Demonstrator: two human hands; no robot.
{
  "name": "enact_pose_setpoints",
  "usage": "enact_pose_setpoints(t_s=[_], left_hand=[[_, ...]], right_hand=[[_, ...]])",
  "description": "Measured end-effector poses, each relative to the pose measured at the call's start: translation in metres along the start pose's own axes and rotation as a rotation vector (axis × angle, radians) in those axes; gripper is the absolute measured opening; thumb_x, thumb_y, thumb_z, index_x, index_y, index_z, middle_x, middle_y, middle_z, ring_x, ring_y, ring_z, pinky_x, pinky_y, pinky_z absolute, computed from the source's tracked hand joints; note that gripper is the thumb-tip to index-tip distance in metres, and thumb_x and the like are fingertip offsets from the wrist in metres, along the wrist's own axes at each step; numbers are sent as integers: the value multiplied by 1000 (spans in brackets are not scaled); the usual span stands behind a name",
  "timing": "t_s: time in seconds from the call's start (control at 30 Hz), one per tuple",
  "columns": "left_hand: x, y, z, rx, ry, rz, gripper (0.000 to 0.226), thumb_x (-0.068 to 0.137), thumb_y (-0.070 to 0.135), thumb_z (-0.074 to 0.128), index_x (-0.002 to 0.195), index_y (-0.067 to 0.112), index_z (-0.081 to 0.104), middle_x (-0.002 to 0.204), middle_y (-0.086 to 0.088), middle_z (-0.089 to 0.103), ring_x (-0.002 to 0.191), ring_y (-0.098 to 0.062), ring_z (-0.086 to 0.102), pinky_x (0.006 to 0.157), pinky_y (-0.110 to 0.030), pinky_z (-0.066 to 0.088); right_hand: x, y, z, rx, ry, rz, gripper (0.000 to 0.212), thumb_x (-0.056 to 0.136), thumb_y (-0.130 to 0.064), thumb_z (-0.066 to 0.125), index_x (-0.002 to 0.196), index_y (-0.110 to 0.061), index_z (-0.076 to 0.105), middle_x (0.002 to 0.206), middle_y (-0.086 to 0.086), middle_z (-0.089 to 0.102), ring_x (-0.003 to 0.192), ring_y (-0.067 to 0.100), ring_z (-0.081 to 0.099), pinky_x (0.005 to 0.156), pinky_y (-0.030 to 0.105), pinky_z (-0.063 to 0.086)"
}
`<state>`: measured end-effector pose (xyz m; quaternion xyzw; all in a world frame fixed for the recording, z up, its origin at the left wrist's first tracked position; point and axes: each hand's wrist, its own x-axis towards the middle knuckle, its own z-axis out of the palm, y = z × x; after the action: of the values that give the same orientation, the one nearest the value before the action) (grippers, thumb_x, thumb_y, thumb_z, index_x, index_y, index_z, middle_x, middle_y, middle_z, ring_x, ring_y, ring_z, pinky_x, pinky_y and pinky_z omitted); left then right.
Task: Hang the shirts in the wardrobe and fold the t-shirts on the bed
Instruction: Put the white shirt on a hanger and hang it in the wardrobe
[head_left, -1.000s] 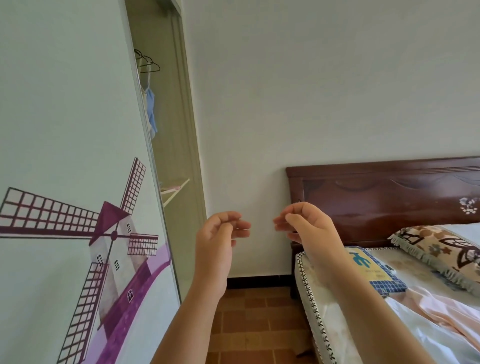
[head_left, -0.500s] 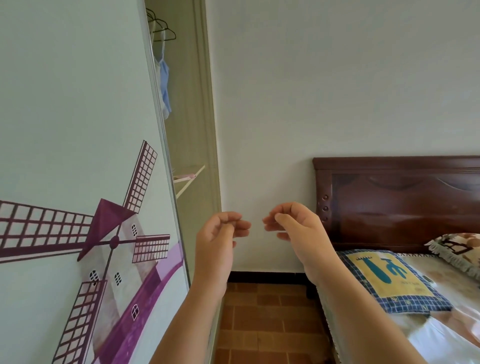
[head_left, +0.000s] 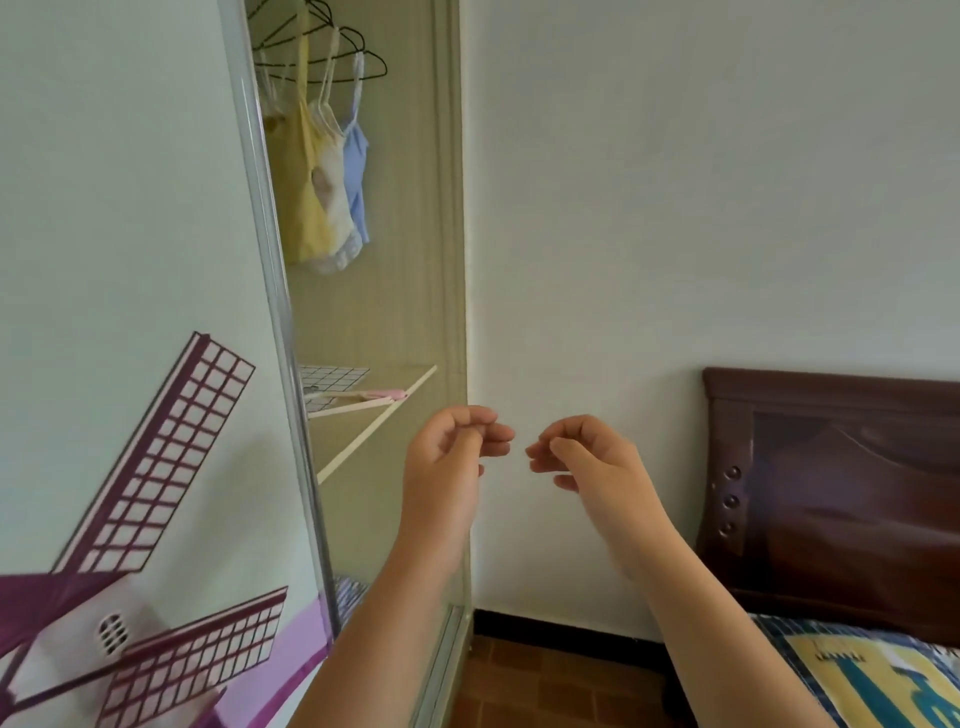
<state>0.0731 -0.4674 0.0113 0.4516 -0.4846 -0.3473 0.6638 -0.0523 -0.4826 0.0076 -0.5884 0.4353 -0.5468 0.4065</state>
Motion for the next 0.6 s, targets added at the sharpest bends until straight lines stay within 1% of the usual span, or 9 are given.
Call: enact_pose_setpoints(t_s=[0.1,0.13,0.27,0.43,0.6], left_hand=[[27,-17,2,-1,58,-35,25,94,2,44,83,17,61,70,7,71,68,-4,66,62,-21,42],[36,-23,1,-7,73,-54,25,93,2,44,83,16,61,70,7,71,67,-4,66,63,-22,42],[75,-41,-1,-16,118,-72,25,93,0,43,84,15,61,68,7,71,65,-3,65,64,-24,42],[123,-72,-6,8,153,-79,25,93,1,45,83,17,61,69,7,71,66,-4,65,64,-24,41],[188,-106,-15,-14,189,-83,24,93,2,45,84,16,61,67,8,70,64,-2,65,64,-25,41]], right_hand=[[35,10,4,51,-32,0,21,92,-2,44,83,-15,57,82,-1,69,75,9,64,69,20,46],[44,15,7,55,-51,4,21,92,-2,44,83,-15,57,82,-1,69,75,10,64,68,19,46],[82,34,22,64,-102,8,21,92,-1,44,82,-14,57,81,1,68,74,11,64,58,8,45],[134,59,42,111,-132,19,20,91,1,44,81,-12,57,81,4,68,71,11,63,57,7,44],[198,85,74,100,-148,12,21,91,0,45,80,-13,56,80,3,67,71,10,63,57,6,44]])
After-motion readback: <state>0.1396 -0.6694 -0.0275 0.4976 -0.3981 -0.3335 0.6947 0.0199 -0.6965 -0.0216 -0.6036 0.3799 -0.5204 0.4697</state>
